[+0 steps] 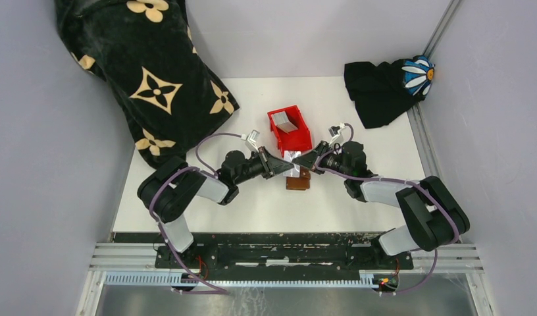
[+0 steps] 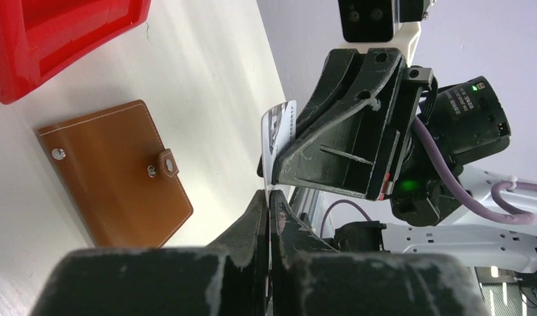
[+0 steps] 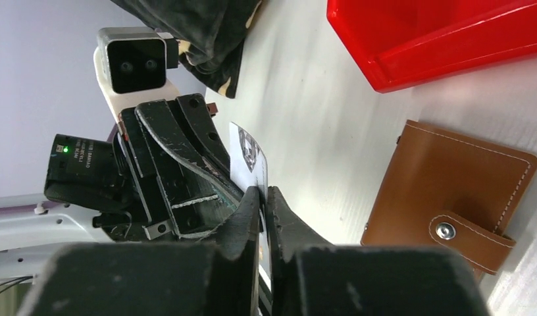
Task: Put the credit cards into the card holder
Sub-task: Pick up the credit card from the storage box, then open the card holder at the center of the board.
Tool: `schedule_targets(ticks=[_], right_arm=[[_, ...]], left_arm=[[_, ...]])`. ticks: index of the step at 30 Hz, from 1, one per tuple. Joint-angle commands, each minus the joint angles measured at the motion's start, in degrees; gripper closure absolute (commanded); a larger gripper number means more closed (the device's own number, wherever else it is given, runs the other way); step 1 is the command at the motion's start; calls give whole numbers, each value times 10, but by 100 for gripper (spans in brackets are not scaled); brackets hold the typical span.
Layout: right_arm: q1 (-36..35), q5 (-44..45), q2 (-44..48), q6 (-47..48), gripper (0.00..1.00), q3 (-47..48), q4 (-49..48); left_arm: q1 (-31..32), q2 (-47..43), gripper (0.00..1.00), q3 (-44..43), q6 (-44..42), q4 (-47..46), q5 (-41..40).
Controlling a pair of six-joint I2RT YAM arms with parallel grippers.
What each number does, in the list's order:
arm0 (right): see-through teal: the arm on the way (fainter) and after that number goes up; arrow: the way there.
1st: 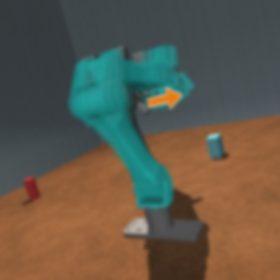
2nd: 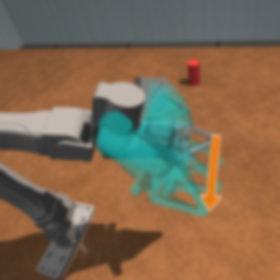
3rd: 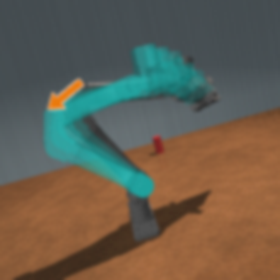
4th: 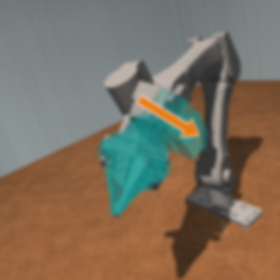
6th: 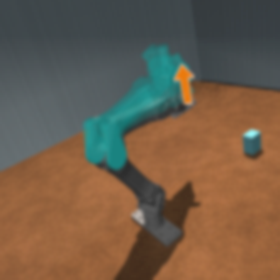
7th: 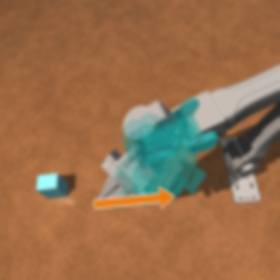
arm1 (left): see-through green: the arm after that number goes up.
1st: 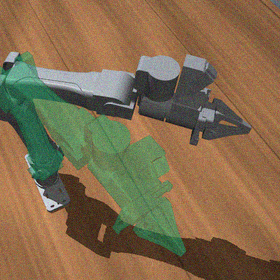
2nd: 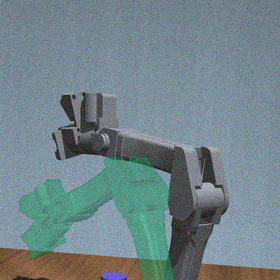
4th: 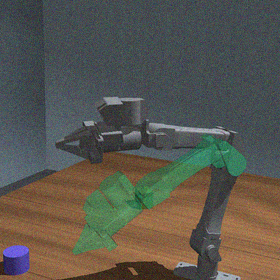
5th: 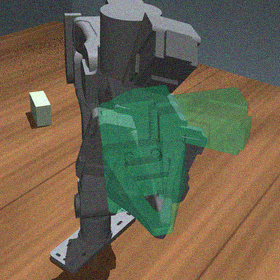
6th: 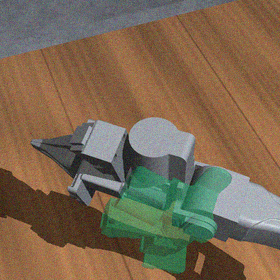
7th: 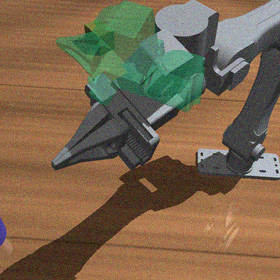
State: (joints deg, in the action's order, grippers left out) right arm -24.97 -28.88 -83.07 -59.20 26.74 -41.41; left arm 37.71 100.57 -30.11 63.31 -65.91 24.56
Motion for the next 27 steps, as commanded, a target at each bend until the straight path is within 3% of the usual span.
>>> schedule_targets(ticks=[1,6,11,18,27], right_arm=[[-7,-44,-2,-37,98,0,-87],[-7,-26,44,3,99,15,4],[-7,1,86,53,99,38,110],[-13,73,114,139,99,97,308],[-65,213,62,245,99,221,508]], left_arm=[[1,-1,93,-22,14,-35,16],[-1,-31,56,-18,-35,64,-20],[-1,-65,42,-3,-77,122,-61],[-1,-108,37,9,-141,219,-143],[8,-124,43,22,-198,279,-229]])
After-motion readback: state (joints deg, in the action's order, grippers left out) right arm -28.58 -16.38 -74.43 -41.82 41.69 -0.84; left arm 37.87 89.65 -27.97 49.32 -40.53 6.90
